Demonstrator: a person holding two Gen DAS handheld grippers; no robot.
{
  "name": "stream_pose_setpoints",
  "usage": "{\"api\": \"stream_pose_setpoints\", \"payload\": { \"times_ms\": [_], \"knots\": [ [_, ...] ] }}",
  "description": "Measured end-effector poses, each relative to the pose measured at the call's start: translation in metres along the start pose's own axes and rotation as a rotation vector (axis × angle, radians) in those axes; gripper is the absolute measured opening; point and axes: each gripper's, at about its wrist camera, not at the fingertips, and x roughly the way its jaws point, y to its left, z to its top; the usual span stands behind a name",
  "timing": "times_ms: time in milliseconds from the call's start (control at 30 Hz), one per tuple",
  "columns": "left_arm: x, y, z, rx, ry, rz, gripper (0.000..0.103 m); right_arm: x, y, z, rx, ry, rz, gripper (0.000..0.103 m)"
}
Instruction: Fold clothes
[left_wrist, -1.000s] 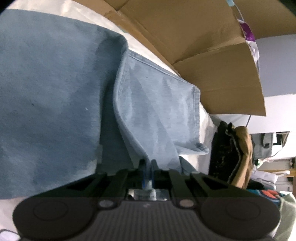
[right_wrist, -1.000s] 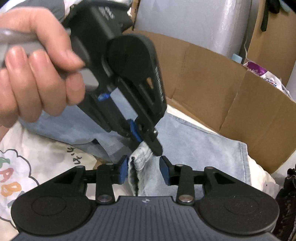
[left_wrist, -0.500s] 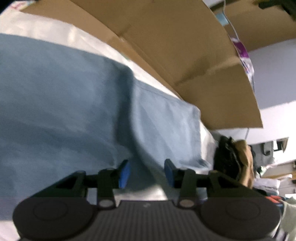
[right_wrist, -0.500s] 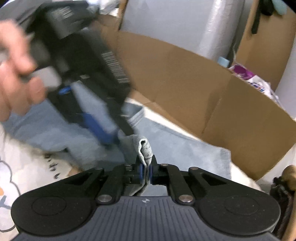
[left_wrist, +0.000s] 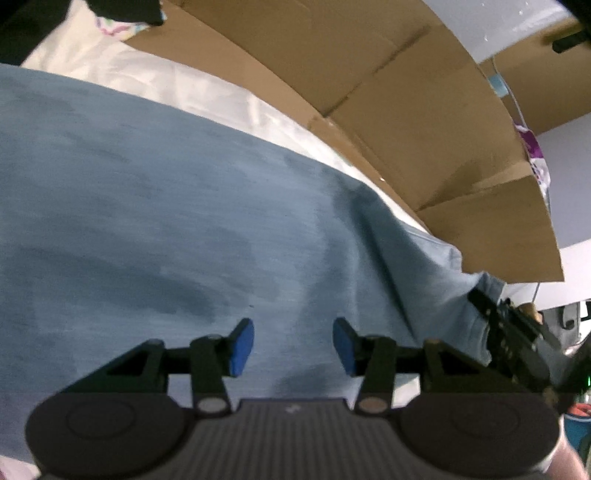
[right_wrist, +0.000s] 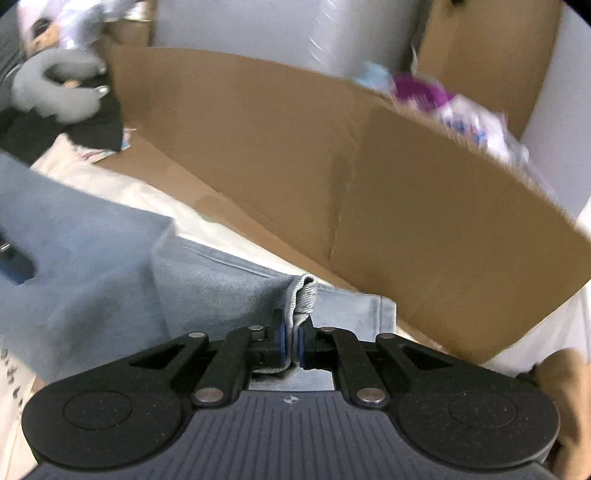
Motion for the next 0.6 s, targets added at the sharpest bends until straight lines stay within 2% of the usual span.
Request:
{"api": "stream_pose_setpoints", "payload": {
  "times_ms": [133,267,467,533,600],
  "knots": [
    [-0.004,0.016,0.004,-0.014,-0.009,0.041,0.052,0.026,-0.020,0.001,0.013,0.045,0.009,0.005],
    [-0.003,0.019,0.006,-0.028,-0.008,0.049,0.052,0.049,-0.040,0.005,0.063,0.083,-0.017,0.005],
    [-0.005,0.018,0.004,0.019,-0.038,0.056,0.053,0.081,-0.064,0.004,0.156,0.127,-0.005,0.007],
    [-0.004,0.018,0.004,0.018,-0.034,0.050,0.053,0.088,-0.070,-0.001,0.200,0.151,0.007,0.008],
    [-0.004,0.020,0.001,0.018,-0.029,0.047,0.054,0.086,-0.071,-0.003,0.201,0.166,0.013,0.018]
  ]
}}
